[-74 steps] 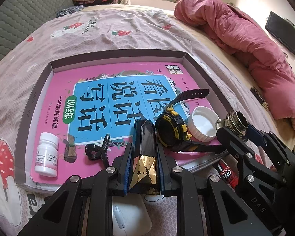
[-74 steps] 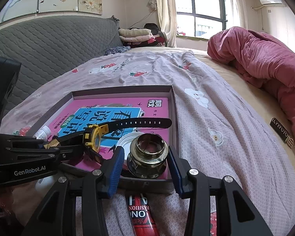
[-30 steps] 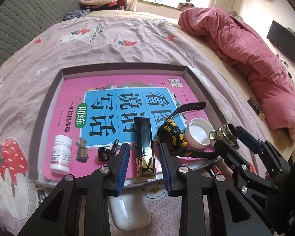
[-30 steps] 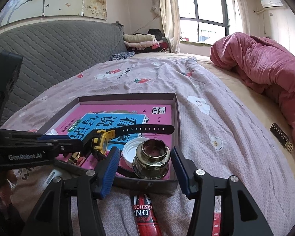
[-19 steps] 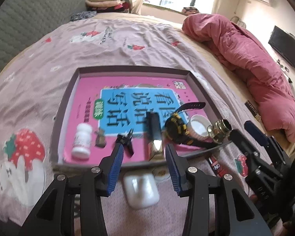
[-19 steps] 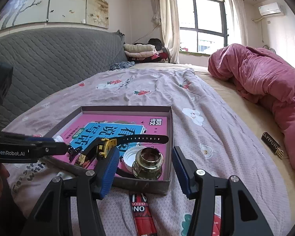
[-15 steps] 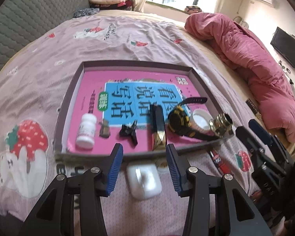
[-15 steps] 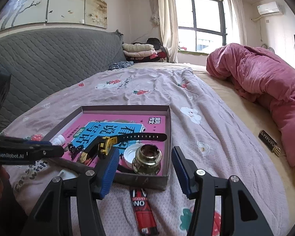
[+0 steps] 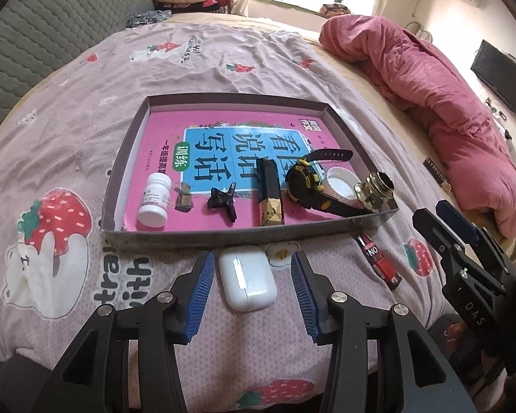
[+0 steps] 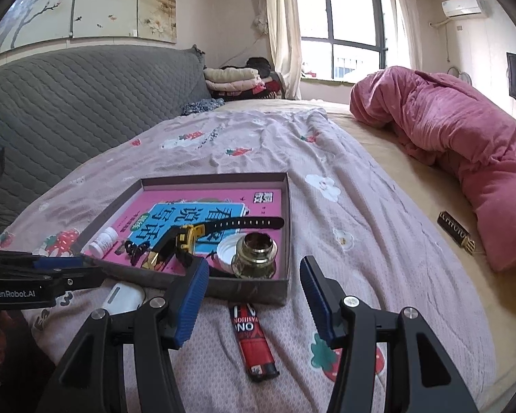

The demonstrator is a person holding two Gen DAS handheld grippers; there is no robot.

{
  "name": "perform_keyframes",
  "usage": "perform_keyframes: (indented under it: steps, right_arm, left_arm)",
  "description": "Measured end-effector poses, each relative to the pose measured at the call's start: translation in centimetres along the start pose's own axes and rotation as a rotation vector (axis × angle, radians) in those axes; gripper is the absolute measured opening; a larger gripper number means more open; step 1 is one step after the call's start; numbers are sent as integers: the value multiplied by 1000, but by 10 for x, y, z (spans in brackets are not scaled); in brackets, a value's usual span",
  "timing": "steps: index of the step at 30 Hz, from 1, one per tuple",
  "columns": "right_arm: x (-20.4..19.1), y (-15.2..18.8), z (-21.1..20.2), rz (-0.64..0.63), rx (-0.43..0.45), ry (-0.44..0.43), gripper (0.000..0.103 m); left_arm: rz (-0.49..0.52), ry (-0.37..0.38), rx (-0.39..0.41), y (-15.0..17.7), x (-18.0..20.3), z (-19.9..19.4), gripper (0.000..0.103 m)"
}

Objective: Organize rigid objects
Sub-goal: 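Move the left tool to the white earbud case while the right tool approaches the red lighter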

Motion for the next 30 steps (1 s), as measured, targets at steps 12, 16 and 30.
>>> perform_keyframes:
  steps: [12,16,30]
  right_arm:
    - [0,17,5,-8,-108,39,55]
    - [4,20,9,-3,-136,57,55]
    - [10,45,55,-11,-334,83,55]
  left_arm:
    - [11,2,-36,12,5,0,48]
    - [17,5,-61,17,8,6,48]
    - [-18,-21,-142,23,3,37,48]
Point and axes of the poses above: each gripper's, at about its wrist camera, not at the fingertips, and z roughly the way its jaws point, x to its right, y to its underside, the point moved 2 cm from there along z, roughly the way its jaws point, and after that the axes turned 8 degrees about z, right-handed, at the moved point
